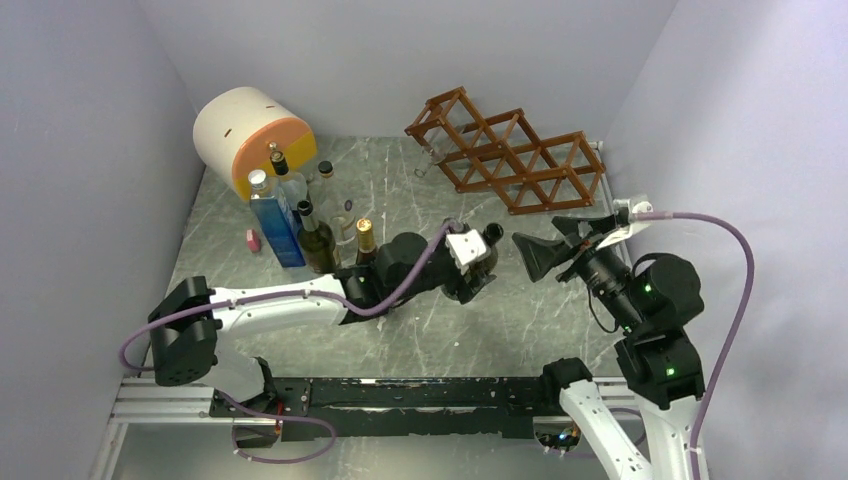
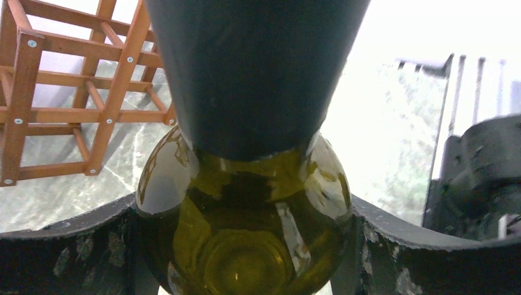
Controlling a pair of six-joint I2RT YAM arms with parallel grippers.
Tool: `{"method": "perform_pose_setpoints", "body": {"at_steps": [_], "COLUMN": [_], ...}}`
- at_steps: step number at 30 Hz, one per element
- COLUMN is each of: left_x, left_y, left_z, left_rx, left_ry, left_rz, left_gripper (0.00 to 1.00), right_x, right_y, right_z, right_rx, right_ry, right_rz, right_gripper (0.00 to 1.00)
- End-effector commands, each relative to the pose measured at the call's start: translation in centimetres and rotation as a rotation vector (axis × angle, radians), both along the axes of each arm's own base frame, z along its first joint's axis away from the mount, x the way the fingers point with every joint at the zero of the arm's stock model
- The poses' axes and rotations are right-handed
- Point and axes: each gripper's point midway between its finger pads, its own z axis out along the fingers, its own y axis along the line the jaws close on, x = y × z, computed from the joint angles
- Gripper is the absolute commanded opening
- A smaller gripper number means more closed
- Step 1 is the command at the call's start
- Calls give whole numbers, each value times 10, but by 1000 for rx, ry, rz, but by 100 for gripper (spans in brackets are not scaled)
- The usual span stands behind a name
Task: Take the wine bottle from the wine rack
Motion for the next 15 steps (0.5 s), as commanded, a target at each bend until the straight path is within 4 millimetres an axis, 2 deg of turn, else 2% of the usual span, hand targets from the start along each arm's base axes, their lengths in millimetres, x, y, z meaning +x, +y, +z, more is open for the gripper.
{"method": "perform_pose_setpoints", "body": {"at_steps": [1,5,9,15], "left_x": [-6,-8,-15,-21], "left_y": [-1,2,1,-1], "left_z": [93,94,94,91], "left_rx": [-283,-276,-272,-246], "left_ry": [104,131,137,160], "left_rz": [-70,-105,-159,-196], "left_gripper": [7,7,7,7], "right_x": [-17,-18,-12,2], "right_y": [27,53,72,94], "right_z": [45,23,7,-5], "right_rx": [-34,-103,-93,-23], "right_ry": [-302,-270,-245,-184], "right_rz": [198,388,526,670], "right_gripper": [94,89,82,63]}}
